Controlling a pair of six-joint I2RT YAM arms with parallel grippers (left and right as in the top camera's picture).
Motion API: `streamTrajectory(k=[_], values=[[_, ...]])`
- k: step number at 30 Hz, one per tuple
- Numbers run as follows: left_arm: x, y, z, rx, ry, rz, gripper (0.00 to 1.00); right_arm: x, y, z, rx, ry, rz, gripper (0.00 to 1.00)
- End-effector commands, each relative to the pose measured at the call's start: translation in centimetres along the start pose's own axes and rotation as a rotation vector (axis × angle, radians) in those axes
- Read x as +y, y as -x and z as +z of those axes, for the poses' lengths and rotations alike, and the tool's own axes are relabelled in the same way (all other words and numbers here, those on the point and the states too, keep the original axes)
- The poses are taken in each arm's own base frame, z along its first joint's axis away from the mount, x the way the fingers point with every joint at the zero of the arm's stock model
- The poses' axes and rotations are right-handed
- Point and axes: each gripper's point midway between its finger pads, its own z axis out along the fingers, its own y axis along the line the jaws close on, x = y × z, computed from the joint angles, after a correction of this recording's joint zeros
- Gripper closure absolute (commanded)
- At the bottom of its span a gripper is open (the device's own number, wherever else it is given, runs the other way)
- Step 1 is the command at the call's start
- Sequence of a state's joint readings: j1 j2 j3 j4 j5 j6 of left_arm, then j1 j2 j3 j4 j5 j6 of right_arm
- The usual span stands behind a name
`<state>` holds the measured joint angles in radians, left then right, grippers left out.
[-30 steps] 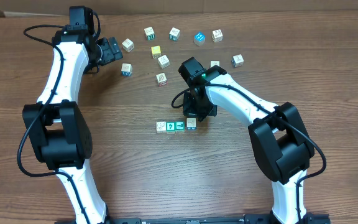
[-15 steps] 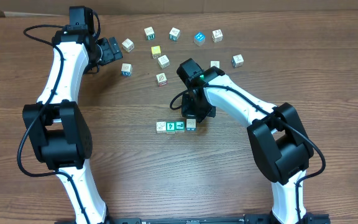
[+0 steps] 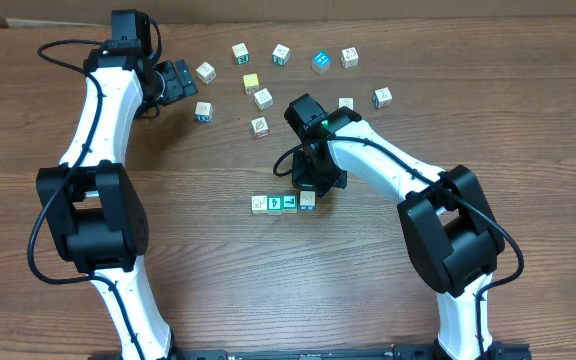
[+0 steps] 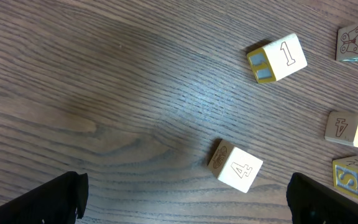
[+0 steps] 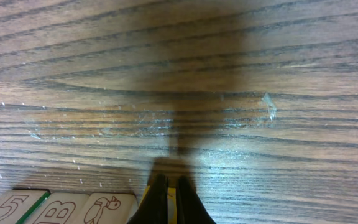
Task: Form a circle
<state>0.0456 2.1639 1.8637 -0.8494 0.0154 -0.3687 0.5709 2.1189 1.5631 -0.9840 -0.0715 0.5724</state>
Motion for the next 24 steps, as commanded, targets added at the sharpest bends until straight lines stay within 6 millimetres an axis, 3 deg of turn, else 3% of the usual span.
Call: streamTrajectory(k=[1, 24], values=[[-0.61, 0.39, -0.54, -0.015, -0.013, -0.014, 0.00, 0.13, -0.39, 0.27, 0.008, -0.003, -0.011, 0.96], [-0.62, 0.40, -0.55, -0.015, -0.013, -0.014, 0.00, 0.18, -0.10, 0.26, -0.004, -0.001, -0.011, 0.96]])
